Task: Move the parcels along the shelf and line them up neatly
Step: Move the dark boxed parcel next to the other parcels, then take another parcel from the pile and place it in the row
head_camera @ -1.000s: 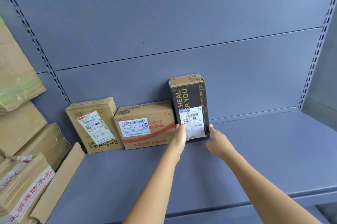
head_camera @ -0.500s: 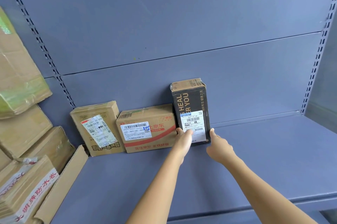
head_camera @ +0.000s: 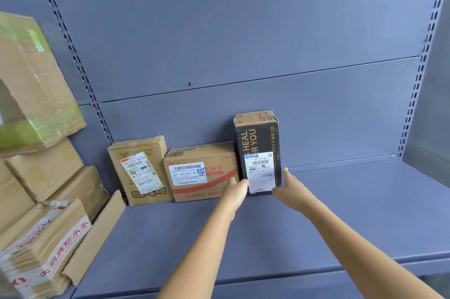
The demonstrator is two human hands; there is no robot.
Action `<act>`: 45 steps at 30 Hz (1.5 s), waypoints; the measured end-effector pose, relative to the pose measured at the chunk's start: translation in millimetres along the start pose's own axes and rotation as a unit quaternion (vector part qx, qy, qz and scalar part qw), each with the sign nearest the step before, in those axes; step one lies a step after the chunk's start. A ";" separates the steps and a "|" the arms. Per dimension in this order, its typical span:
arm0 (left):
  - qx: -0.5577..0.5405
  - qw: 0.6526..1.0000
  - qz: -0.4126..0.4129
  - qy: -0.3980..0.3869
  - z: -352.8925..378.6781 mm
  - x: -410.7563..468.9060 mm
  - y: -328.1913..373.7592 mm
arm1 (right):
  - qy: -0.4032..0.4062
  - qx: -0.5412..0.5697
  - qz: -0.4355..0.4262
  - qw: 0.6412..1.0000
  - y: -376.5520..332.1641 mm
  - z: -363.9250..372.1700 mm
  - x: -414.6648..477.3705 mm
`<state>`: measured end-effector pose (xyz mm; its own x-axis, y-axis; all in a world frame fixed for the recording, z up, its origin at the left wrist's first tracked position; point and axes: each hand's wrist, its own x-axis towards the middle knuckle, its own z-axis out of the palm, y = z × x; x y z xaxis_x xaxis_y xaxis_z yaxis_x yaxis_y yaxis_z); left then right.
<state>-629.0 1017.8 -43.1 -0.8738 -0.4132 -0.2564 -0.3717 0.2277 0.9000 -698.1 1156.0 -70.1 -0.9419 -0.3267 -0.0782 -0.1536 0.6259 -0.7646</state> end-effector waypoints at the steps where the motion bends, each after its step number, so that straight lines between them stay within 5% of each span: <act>1: -0.003 1.000 0.001 0.010 -3.0 -1.7 -0.8 | 0.012 0.014 -0.013 1.000 -3.4 1.1 -4.2; 5: -0.027 0.998 0.026 0.041 -10.1 -9.0 -3.6 | 0.083 0.031 -0.058 0.994 -18.9 15.8 -26.3; 8: -0.040 0.995 0.060 0.073 -17.8 -19.0 -3.7 | 0.222 0.015 -0.159 0.962 -31.1 27.3 -43.5; 10: -0.063 0.992 0.071 0.088 -29.5 -27.4 -3.5 | 0.243 -0.009 -0.213 0.946 -42.1 31.7 -49.9; 23: -0.148 0.968 0.066 0.190 -186.4 -104.2 -42.0 | 0.042 0.027 -0.336 0.941 -159.2 139.6 -88.2; 35: -0.221 0.911 0.008 0.349 -366.1 -224.1 -148.1 | -0.156 0.093 -0.494 0.850 -297.6 311.7 -199.6; 45: -0.209 0.867 -0.021 0.452 -470.9 -331.2 -236.5 | -0.274 0.105 -0.528 0.797 -380.8 431.2 -301.5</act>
<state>-104.1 685.6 -5.1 -0.1899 -0.9785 -0.0801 -0.0860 -0.0647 0.9942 -226.8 710.8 -31.3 -0.0392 -0.8889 0.4564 -0.6661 -0.3172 -0.6750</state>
